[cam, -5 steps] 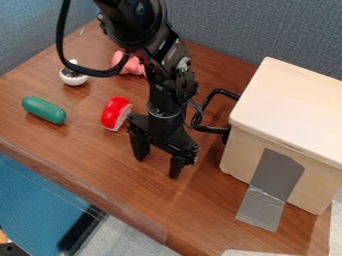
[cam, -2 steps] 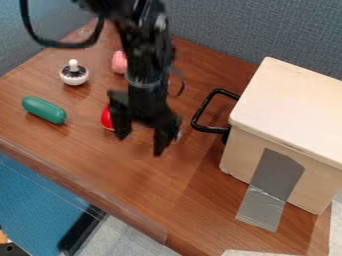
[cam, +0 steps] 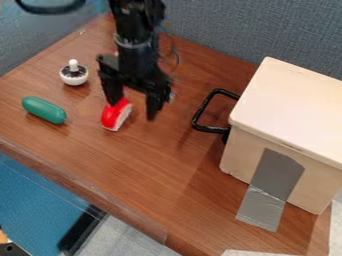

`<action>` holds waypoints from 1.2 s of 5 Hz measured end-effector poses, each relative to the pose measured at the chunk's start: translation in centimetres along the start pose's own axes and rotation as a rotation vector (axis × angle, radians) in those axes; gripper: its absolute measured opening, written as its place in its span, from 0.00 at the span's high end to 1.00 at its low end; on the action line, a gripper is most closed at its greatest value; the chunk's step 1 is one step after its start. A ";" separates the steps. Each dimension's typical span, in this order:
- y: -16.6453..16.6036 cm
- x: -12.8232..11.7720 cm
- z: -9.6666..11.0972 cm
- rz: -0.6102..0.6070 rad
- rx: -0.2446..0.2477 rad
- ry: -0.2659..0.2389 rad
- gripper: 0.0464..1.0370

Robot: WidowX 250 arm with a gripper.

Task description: Move the red thing to the bottom right side of the table

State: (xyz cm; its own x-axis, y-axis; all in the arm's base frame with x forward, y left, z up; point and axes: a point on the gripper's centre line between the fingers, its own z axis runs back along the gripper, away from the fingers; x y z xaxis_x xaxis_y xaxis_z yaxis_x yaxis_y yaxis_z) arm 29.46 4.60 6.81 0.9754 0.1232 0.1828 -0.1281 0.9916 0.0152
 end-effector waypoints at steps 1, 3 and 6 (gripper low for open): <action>1.5 0.9 -0.9 0.018 0.016 0.013 0.04; 3.5 1.6 -4.6 0.072 0.067 0.081 0.04; 3.1 1.2 -4.9 0.043 0.092 0.089 0.47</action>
State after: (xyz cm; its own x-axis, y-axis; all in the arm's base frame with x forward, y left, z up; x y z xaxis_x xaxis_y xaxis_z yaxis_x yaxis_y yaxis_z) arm 31.08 7.97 2.30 0.9803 0.1722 0.0970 -0.1818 0.9782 0.1006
